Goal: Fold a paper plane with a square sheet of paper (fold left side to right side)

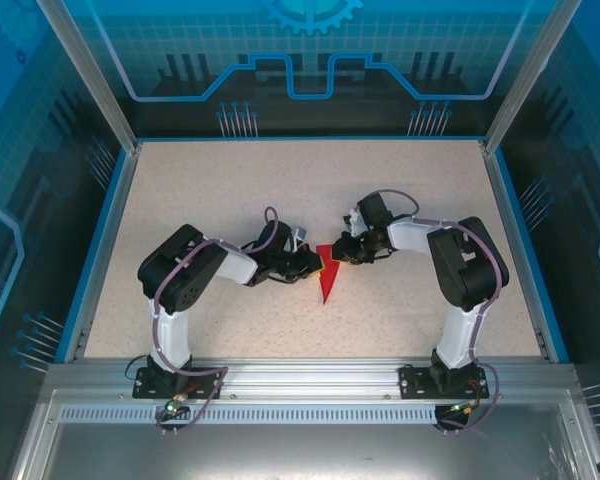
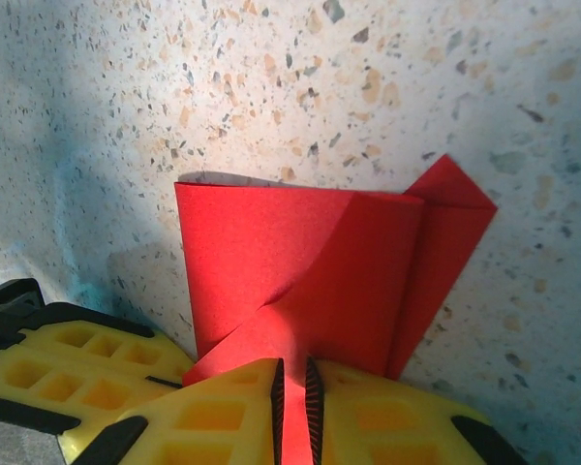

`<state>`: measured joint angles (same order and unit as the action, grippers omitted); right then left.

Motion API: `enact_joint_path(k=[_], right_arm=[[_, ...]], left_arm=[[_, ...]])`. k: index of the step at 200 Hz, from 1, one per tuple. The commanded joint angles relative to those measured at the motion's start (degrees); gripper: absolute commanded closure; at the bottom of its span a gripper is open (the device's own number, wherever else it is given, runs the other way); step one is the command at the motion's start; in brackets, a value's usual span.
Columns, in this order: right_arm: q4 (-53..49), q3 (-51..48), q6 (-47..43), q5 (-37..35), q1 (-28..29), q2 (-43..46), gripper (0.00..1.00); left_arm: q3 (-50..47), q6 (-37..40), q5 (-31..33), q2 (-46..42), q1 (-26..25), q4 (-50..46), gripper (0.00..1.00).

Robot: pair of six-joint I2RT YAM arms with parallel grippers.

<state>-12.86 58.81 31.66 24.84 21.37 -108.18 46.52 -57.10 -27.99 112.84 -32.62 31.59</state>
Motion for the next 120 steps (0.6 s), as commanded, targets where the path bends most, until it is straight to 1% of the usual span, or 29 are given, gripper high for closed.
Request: enact_joint_path(k=[1,40,83,101,120], right_arm=[[-5.0,-0.2,-1.4,-2.7,0.4,-2.2,0.83],[-7.1,0.0,-2.3,-3.6,0.3,-3.3,0.83],[-7.5,-0.2,-2.8,-3.7,0.1,-3.3,0.84],[-6.8,-0.2,-2.6,-2.9,0.3,-3.3,0.84],[-6.6,-0.1,-2.6,-2.6,0.3,-3.4,0.85]], left_arm=[[0.5,-0.6,2.0,4.6,-0.8,-3.8,1.00],[-1.2,0.0,2.6,2.0,-0.7,-2.7,1.00],[-2.7,4.1,5.0,-6.5,-0.5,-8.6,0.78],[-3.4,5.2,5.5,-10.3,-0.5,-11.1,0.75],[-4.3,4.8,4.7,-13.3,-0.7,-12.1,0.76]])
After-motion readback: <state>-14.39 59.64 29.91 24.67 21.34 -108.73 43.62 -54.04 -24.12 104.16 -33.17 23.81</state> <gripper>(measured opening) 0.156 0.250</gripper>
